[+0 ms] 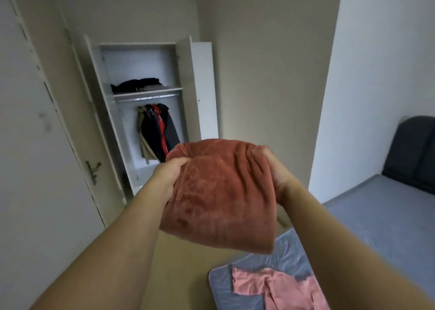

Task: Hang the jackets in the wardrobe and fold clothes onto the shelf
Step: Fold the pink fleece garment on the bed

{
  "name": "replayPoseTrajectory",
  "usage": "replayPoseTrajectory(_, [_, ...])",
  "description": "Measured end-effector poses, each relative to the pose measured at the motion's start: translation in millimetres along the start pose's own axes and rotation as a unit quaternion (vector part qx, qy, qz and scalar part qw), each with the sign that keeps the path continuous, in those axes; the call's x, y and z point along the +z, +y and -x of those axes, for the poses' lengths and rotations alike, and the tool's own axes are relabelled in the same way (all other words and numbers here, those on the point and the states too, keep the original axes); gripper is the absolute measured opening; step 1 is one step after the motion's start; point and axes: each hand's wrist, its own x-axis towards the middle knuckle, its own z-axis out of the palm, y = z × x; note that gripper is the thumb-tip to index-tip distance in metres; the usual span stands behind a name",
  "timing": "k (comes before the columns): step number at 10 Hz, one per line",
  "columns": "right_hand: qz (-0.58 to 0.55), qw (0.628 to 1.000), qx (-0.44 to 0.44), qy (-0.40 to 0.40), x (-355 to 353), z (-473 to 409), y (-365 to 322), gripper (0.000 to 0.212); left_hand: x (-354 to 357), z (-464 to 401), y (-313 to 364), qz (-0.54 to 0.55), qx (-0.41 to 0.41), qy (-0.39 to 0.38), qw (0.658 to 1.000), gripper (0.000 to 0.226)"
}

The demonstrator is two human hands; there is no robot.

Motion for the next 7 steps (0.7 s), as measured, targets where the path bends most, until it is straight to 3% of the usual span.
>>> replayPoseTrajectory(1, [-0.015, 1.0, -0.002, 0.024, 15.8, -96.2, 1.5, 0.016, -33.2, -71.8, 29.1, 0.013, 0.012, -0.009, 1.0, 0.032])
replayPoseTrajectory(2, [0.033, 0.999, -0.021, 0.027, 28.9, -190.9, 1.9, 0.031, -62.6, -147.3, 62.7, 0.023, 0.022, 0.009, 0.999, 0.039])
replayPoseTrajectory(4, [0.215, 0.973, -0.081, 0.016, 91.1, -369.0, -14.1, 0.037, -129.6, -303.6, 134.9, 0.042, 0.06, 0.061, 0.995, 0.042])
replayPoseTrajectory(6, [0.195, 0.978, -0.071, -0.019, 127.0, -584.5, 25.6, 0.023, -211.6, -472.1, 181.3, 0.042, 0.081, 0.094, 0.991, 0.042])
replayPoseTrajectory(7, [0.246, 0.967, -0.066, 0.015, 149.4, -689.7, 44.2, 0.029, -251.2, -561.1, 202.3, 0.042, 0.089, 0.085, 0.992, 0.041])
